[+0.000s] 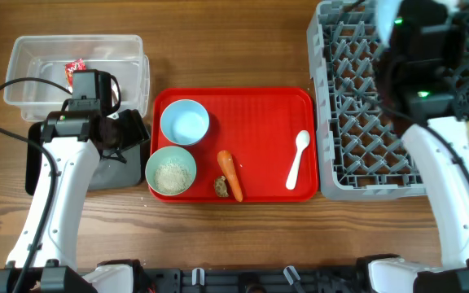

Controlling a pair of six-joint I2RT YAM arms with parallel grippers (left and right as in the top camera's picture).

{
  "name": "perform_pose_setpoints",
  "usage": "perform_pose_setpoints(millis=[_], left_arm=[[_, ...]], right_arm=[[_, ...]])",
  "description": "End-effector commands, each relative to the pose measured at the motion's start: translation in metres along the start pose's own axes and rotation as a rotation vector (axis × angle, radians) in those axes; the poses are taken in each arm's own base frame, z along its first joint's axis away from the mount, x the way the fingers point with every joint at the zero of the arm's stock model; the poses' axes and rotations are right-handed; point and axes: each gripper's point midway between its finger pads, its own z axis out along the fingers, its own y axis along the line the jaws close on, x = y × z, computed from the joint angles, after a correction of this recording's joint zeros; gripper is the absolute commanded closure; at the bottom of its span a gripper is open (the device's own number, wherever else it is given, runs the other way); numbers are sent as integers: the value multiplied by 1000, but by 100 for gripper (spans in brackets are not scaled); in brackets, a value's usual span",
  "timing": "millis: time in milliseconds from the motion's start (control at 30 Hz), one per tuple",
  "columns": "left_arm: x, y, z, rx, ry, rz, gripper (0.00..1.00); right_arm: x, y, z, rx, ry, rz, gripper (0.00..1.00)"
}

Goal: Sort waste into correct bins and load items into the dishwasher rack
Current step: 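Lift the plate and stand it upright in the dish rack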

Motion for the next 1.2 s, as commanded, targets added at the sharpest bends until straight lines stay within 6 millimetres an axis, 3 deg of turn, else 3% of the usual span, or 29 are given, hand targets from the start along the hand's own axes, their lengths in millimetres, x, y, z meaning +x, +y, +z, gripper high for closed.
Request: perform_pose_setpoints(millis=[0, 167, 400, 633, 900, 1000, 1167], left_arm=[[1, -3, 0, 10, 3, -6, 28], [1, -3, 0, 10, 3, -6, 28], [1, -3, 0, 9, 4, -6, 29], [1, -3, 0, 10, 5, -14, 29], [2, -4, 0, 17, 9, -13, 29], [2, -6, 0, 26, 12, -13, 28], [2, -6, 0, 26, 12, -13, 29]], right_arm=[[6, -37, 24, 60, 24, 4, 96], [28, -69, 64, 96, 72, -7, 96], [58, -100, 117, 184, 120, -43, 96], [95, -74, 165, 109, 167, -229, 96], [137, -43, 193, 89, 244, -276, 96], [135, -48, 197, 135, 232, -260, 96], [115, -65, 197, 228, 165, -202, 96]])
